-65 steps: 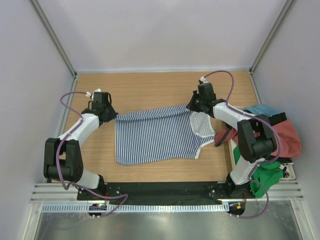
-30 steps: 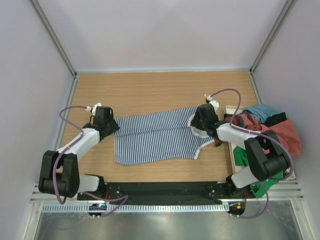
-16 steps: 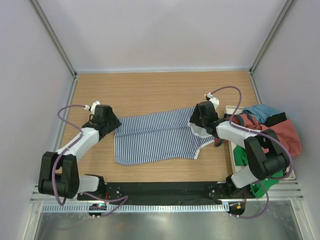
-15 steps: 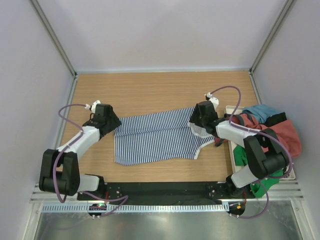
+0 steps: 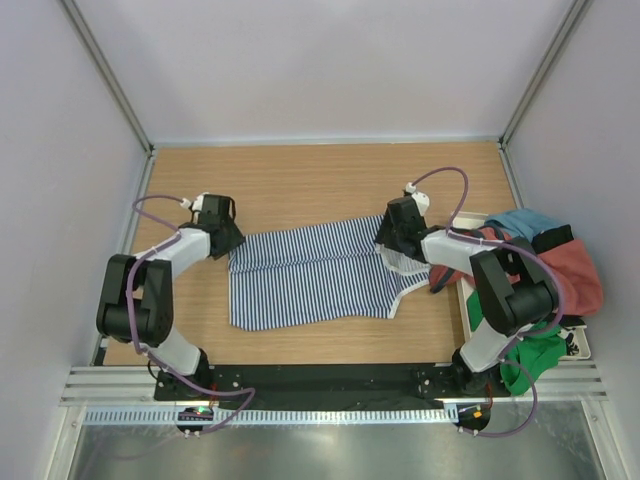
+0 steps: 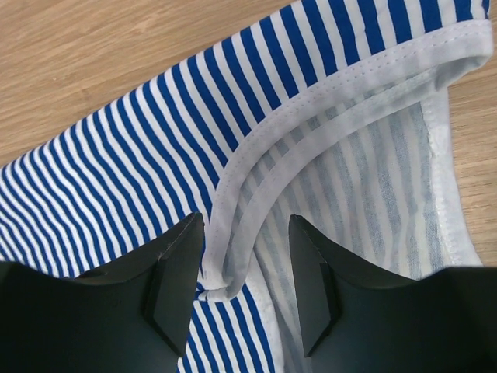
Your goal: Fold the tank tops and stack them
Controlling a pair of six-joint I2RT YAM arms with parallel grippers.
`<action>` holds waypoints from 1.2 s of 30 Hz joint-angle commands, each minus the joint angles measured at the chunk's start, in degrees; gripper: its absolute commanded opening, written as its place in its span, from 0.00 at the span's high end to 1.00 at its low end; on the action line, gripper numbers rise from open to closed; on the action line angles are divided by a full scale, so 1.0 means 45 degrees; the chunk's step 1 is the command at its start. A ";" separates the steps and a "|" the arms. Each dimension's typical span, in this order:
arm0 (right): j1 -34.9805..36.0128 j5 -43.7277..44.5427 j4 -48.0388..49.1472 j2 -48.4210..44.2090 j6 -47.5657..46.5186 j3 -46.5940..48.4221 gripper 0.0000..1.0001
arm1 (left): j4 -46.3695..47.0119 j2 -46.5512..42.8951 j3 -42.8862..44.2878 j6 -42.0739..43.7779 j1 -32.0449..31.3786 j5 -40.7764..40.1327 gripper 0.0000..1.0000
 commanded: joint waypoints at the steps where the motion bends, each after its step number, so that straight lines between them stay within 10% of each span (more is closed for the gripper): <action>1: 0.0044 0.0456 -0.0446 0.0459 0.0050 0.0693 0.46 | 0.0112 0.0376 0.0251 -0.0012 -0.0013 -0.0403 0.50; 11: -0.0170 0.0886 -0.1715 0.2432 -0.0321 0.3055 0.74 | -0.0336 0.2778 0.2222 0.0105 0.0065 -0.0598 0.96; 16: -0.0736 0.0671 -0.2126 0.3798 -0.0302 0.4929 0.78 | -0.0434 0.4398 0.4389 0.0066 0.0377 -0.0306 1.00; 19: -0.1107 0.0516 -0.2904 0.5222 -0.0360 0.7635 0.76 | -0.1018 0.5648 0.6243 0.0027 0.0650 0.0026 0.96; 25: -0.1284 0.0320 -0.3241 0.4644 -0.0789 0.8472 0.47 | -0.1079 0.4659 0.7109 0.0515 0.0710 -0.0070 0.37; 31: -0.1070 -0.0147 -0.2771 0.1290 -0.0848 0.5566 0.41 | -0.1197 0.0988 0.4651 -0.0244 0.0710 0.0296 0.32; 36: -0.0446 -0.0755 -0.3062 -0.0884 -0.0985 0.3159 0.55 | -0.0962 -0.1845 0.1233 -0.0734 0.0066 0.0593 0.36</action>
